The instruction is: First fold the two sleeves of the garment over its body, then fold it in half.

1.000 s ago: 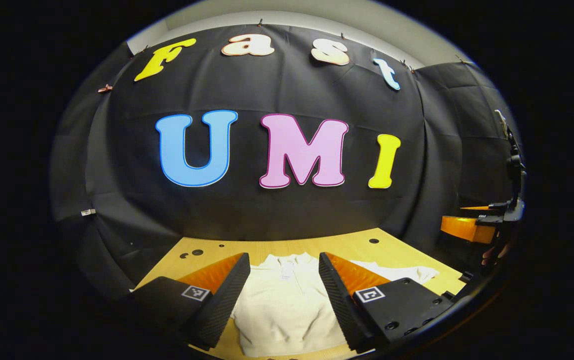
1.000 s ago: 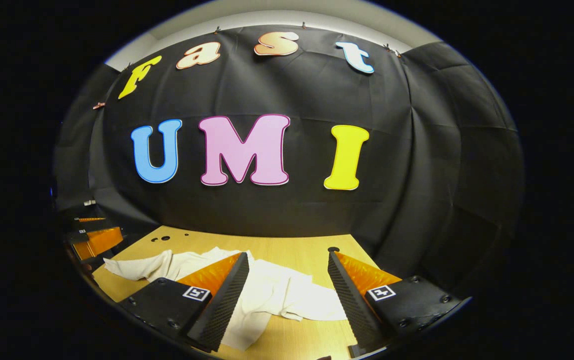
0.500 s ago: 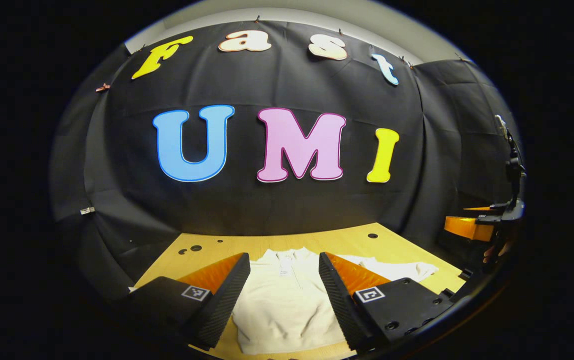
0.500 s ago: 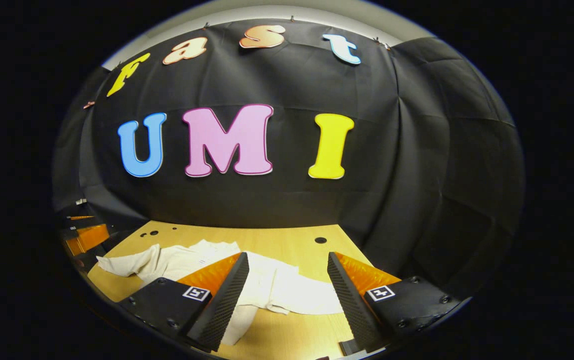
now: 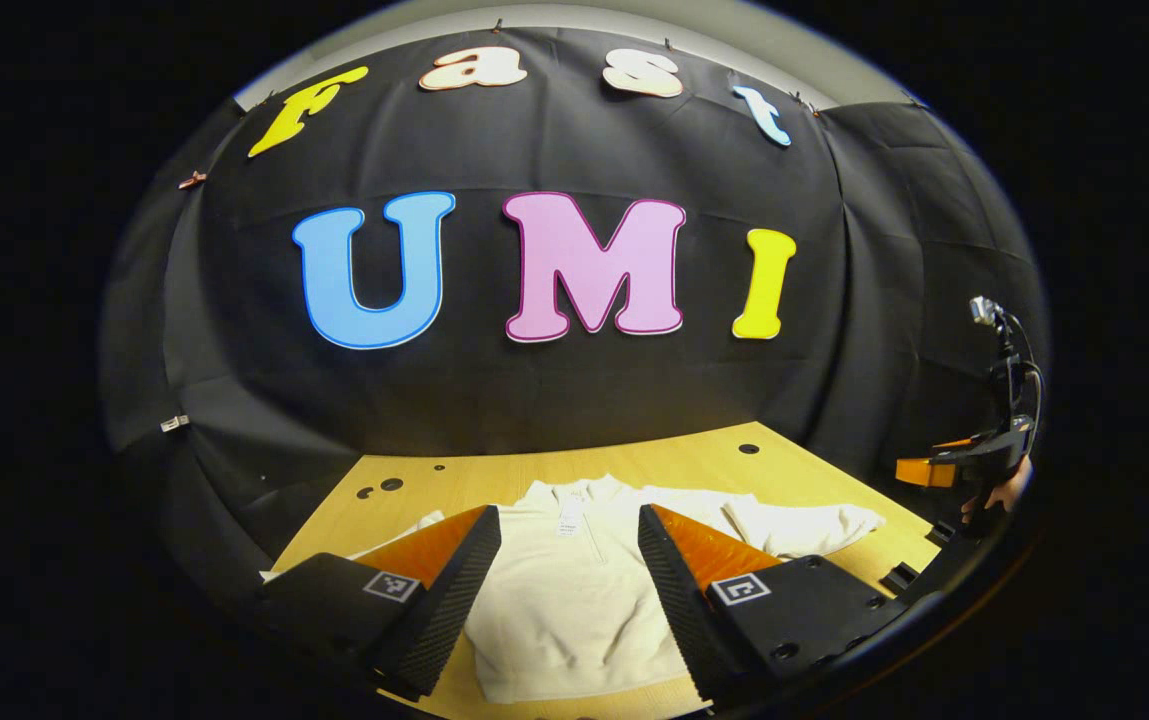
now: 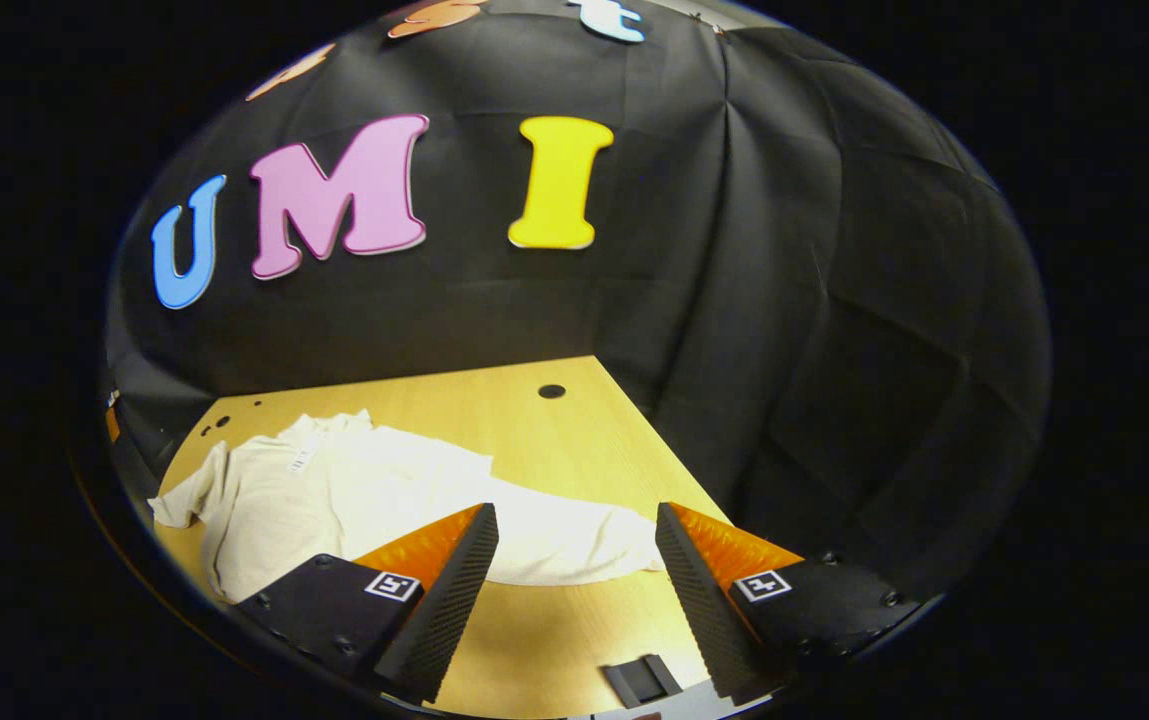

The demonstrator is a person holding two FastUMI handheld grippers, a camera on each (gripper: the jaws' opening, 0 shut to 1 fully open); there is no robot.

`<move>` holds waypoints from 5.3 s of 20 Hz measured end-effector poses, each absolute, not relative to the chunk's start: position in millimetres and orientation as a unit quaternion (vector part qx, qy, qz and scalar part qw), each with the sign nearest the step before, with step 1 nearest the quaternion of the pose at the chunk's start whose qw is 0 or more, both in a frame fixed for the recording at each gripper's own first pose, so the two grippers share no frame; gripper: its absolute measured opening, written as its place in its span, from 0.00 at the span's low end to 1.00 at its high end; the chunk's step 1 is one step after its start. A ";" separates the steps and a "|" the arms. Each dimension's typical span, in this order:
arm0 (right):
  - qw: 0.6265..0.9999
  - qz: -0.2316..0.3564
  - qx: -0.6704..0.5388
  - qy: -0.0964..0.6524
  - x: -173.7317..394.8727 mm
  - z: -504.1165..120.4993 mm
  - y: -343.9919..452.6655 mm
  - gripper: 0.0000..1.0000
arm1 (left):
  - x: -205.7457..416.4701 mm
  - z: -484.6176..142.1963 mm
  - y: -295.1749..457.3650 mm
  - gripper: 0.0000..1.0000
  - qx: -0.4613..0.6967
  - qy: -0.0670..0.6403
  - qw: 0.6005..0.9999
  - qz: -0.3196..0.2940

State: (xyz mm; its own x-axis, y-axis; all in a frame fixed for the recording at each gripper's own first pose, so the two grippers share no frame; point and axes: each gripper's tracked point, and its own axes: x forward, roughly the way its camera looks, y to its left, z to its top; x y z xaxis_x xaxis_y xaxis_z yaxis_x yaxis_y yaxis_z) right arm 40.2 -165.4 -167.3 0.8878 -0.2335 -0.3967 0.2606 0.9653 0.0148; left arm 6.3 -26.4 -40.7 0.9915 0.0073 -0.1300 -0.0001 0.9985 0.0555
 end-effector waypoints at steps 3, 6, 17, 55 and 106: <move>0.958 -0.144 0.072 0.239 60.1 -210.8 -192.4 0.98 | 9.0 -47.9 -30.1 0.90 0.034 0.079 0.996 0.008; 0.946 -0.154 0.080 0.275 72.6 -248.9 -210.5 0.98 | 11.9 -54.4 -37.0 0.90 0.036 0.089 0.995 0.013; 0.913 -0.145 0.106 0.366 105.7 -339.8 -234.3 0.98 | 25.9 -73.7 -59.5 0.88 0.043 0.128 0.989 0.053; 0.960 -0.087 0.137 0.229 73.3 -187.7 -25.4 0.16 | 1.2 -84.8 56.5 0.90 -0.030 0.117 0.993 -0.006; 0.912 0.137 0.124 0.365 75.2 -263.4 281.8 0.98 | -9.9 -293.6 405.2 0.91 -0.146 0.275 0.919 0.241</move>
State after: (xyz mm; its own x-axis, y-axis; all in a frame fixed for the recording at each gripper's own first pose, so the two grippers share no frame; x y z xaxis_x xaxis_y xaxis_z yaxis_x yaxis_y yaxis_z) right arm 75.2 281.8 -263.4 0.6961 0.3398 -0.6325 -0.1586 0.9319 0.3262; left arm -9.9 405.2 -293.6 0.7328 0.3626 -0.5757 -0.5230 0.8414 -0.1359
